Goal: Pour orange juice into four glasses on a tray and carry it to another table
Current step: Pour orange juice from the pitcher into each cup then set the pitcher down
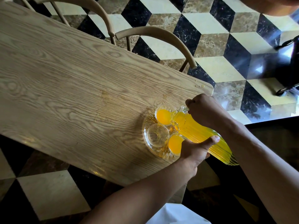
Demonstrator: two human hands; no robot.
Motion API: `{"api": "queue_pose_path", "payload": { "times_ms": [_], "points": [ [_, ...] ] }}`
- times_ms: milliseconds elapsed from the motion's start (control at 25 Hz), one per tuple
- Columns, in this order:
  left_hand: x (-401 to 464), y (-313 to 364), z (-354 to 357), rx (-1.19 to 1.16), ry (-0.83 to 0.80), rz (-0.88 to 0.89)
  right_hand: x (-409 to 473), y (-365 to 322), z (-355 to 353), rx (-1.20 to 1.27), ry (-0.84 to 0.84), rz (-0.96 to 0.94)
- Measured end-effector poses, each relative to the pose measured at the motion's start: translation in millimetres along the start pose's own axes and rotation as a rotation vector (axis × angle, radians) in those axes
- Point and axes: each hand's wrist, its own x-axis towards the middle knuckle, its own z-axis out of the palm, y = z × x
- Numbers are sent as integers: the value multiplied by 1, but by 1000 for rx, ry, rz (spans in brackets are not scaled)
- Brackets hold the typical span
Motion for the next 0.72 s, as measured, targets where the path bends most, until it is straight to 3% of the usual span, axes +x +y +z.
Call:
{"api": "queue_pose_path", "payload": {
  "times_ms": [720],
  "points": [
    [-6, 1, -17, 332, 94, 139, -26, 10, -5, 206, 103, 6]
  ]
}}
